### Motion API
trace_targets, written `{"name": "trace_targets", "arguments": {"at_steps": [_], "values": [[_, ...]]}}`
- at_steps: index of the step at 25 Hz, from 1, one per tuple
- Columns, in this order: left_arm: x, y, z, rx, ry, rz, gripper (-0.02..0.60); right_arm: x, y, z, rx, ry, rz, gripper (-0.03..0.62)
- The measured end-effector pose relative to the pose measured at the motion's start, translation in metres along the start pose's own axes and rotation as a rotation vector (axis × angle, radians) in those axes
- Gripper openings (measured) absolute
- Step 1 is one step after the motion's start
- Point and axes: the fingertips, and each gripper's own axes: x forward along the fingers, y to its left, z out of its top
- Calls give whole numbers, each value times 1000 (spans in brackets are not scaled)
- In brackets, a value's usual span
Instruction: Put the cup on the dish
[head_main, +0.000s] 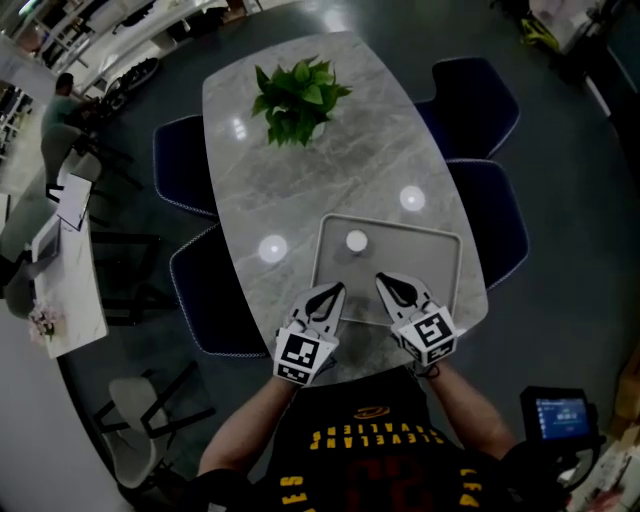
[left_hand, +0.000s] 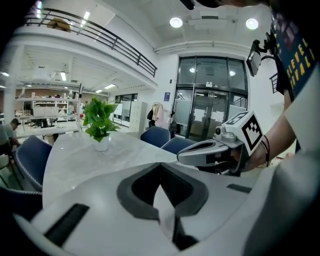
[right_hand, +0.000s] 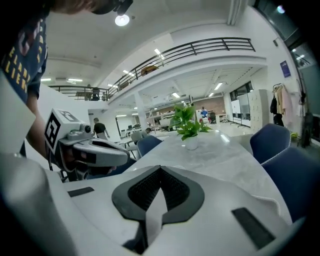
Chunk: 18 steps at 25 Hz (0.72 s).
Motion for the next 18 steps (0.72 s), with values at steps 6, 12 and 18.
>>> {"name": "trace_targets", "arguments": {"at_steps": [6,12,18], "values": [[-16,-10,19,-54,-72,2,2,-9,12,34,26,-96,3,6],[-57,-32,42,-53,-106,-30,2,-39,52,56,-7,-135,-49,6],[-76,-40,62,-59,-160,-45,2,-57,67,59,-8,-145,-76,6]]}}
